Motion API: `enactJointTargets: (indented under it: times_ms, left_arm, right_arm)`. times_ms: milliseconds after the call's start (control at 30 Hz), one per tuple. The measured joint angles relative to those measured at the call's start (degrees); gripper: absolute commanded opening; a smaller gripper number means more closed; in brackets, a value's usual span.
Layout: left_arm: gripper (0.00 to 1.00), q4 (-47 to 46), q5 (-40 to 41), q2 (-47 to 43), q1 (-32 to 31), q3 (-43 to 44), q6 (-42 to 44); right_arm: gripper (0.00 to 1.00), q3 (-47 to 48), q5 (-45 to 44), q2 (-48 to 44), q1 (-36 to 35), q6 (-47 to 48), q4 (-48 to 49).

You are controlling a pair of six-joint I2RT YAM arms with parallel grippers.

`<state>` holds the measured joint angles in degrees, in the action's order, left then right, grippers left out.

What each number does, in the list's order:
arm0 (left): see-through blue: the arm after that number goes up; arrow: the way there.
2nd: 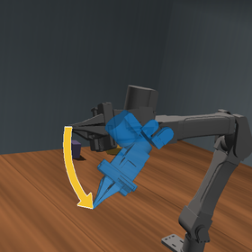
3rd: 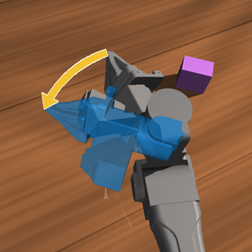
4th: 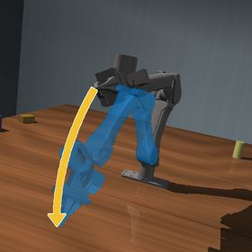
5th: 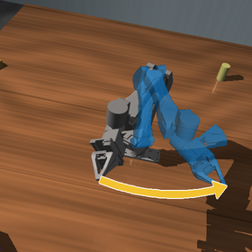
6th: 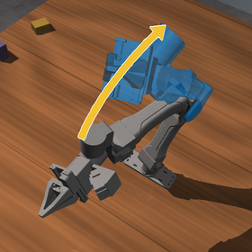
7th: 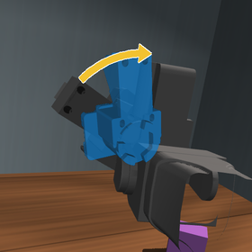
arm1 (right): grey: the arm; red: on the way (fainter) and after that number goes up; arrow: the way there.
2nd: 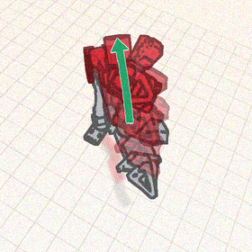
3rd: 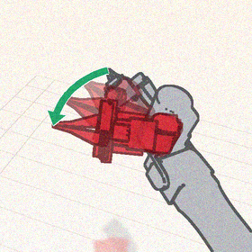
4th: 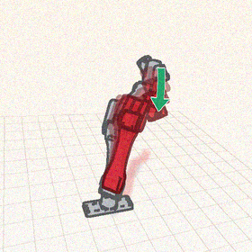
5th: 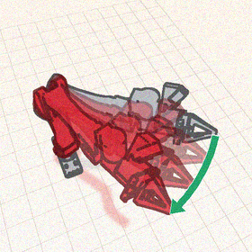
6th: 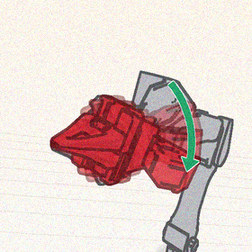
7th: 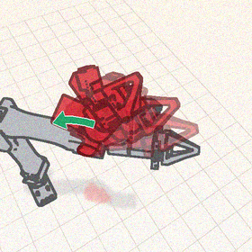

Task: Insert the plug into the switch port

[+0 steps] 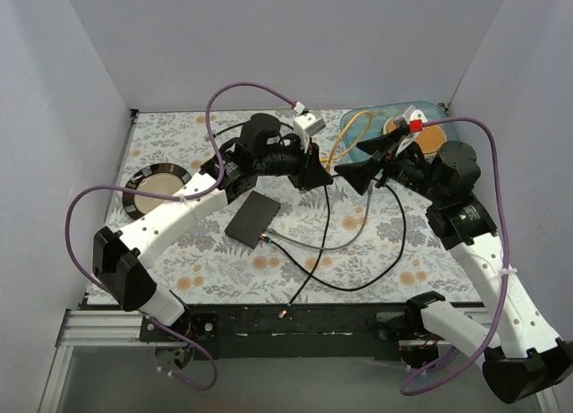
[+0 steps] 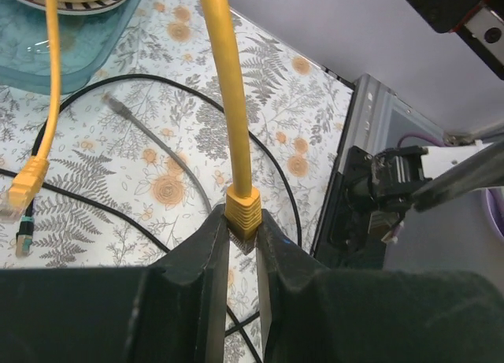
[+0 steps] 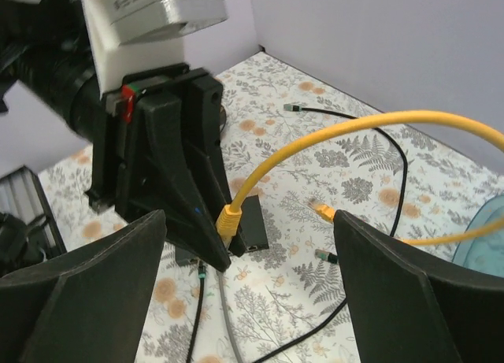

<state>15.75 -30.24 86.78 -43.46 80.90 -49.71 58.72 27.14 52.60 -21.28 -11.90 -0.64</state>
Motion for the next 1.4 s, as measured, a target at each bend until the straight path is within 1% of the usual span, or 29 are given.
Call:
enactJointTargets:
  times_ms: [167,300,533,733,867,1000,1167,1200,1400]
  left_arm:
    - [0.0,10.58,-5.14,2.08,0.0,8.15,5.11]
    - [0.0,19.17,-7.98,5.64,0.0,13.46,8.28]
    - [0.0,29.57,-8.59,8.87,0.0,14.62,10.97]
    - [0.0,36.7,-10.08,12.94,-0.07,18.29,12.35]
    - [0.0,37.97,-11.39,13.11,-0.39,18.34,11.98]
    - [0.0,35.23,-12.2,10.71,-0.83,16.11,10.49]
    - [0.0,34.82,-12.61,8.24,-0.92,14.38,9.94]
    - [0.0,34.84,-12.66,8.2,-0.92,14.27,9.97]
    - [0.0,35.1,-12.63,8.02,-0.92,13.05,10.25]
  right_arm:
    - [0.98,4.22,7.5,-1.14,0.0,10.05,-6.71]
    - [0.98,5.75,11.34,-2.56,0.0,15.52,-9.97]
    - [0.98,5.79,17.11,-6.32,0.0,20.9,-14.32]
    - [0.98,5.77,20.31,-9.22,0.0,23.21,-14.93]
    - [0.98,5.77,20.81,-9.57,0.0,25.35,-15.43]
    - [0.98,5.51,20.24,-7.21,0.0,26.88,-16.46]
    - [0.98,4.5,19.98,-4.48,0.0,27.1,-16.26]
    - [0.97,4.31,20.11,-4.15,0.0,27.08,-16.15]
    - [0.83,4.28,22.84,0.13,-0.04,27.3,-15.43]
